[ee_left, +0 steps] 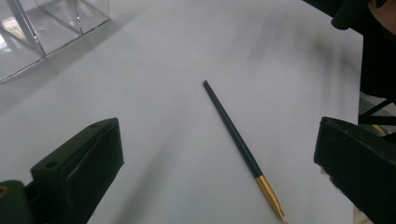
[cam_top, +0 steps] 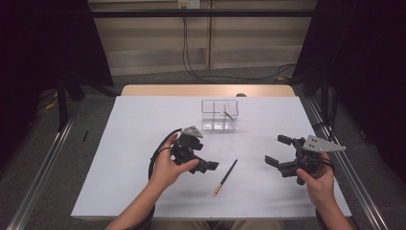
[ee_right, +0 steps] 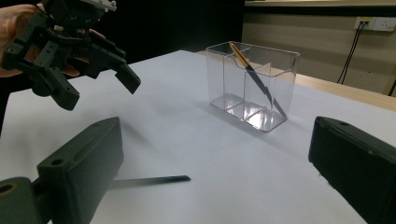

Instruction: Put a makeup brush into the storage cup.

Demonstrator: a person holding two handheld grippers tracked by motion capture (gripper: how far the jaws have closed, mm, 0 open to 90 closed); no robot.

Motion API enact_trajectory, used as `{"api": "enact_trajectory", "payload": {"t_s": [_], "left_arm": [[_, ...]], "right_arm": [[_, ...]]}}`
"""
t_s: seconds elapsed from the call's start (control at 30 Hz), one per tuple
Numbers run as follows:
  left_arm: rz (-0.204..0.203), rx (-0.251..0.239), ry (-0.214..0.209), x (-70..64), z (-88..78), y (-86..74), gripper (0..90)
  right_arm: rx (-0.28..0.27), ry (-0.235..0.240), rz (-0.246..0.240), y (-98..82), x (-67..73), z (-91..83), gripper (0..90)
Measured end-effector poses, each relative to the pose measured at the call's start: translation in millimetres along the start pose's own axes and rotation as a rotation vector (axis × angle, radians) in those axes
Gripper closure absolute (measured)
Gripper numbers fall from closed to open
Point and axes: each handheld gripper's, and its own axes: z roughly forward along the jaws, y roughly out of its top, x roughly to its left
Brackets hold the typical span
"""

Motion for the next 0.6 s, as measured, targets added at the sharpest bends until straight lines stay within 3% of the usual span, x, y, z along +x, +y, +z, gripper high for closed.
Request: {"api": "enact_trajectory", "payload": {"t_s": [0.4, 0.6], "left_arm": [[-0.016, 0.095, 0.005, -4.8, 13.9, 1.4, 1.4], [-0.022, 0.161, 0.030, -8.5, 22.5, 2.9, 1.5]], "right_arm": [[0.007, 0.006, -0.003, -0.2, 0.2, 0.6, 2.6], [0.006, 0.007, -0.005, -0.1, 0.4, 0.7, 2.7]]}}
